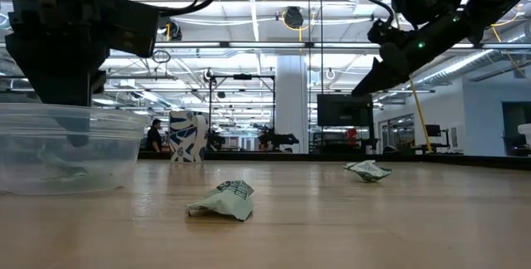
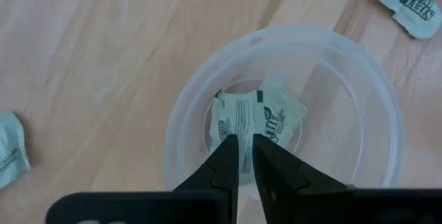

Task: Pick and place items into bin
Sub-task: Put the truvia packet into the right transparent bin

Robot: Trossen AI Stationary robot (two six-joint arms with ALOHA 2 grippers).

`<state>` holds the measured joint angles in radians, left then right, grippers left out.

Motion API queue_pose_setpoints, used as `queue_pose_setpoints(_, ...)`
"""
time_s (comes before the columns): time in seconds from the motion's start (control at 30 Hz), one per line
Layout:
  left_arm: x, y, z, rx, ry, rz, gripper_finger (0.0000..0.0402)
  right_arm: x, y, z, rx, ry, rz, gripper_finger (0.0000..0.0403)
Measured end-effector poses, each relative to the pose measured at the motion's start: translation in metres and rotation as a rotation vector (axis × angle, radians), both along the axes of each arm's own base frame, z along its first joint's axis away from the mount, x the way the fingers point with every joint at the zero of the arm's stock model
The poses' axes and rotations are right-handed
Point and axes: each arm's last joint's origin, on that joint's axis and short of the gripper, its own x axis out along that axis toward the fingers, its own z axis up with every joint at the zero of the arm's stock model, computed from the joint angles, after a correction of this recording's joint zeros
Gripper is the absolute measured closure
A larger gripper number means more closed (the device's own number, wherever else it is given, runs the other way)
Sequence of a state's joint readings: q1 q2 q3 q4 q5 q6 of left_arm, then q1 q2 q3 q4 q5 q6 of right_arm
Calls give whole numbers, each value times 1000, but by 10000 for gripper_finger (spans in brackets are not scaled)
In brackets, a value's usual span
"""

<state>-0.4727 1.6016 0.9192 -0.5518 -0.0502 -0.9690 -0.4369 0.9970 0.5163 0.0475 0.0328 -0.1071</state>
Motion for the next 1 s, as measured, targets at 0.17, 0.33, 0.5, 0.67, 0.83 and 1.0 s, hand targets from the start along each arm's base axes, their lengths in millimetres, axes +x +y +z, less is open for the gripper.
queue_pose_setpoints(0.17, 1, 1, 0, 1, 0, 3, 328, 2, 5, 0, 36, -18, 167, 344)
queue_pose_setpoints(0.33, 4, 7, 1, -25, 7, 12, 317, 14, 16, -1, 59, -67, 322, 344)
queue_pose_setpoints(0.5, 14, 18, 8, -156, 38, 14, 327, 35, 35, -6, 15, -111, 458, 343)
queue_pose_setpoints(0.67, 26, 27, 21, -207, 16, -52, 346, 46, 54, -13, -28, -90, 568, 343)
queue_pose_setpoints(0.83, 30, 31, 63, -162, -13, -170, 367, 46, 73, -14, 33, -83, 619, 343)
queue_pose_setpoints(1.0, 29, 37, 124, 61, -205, -252, 385, 44, 90, -24, 113, 7, 629, 343)
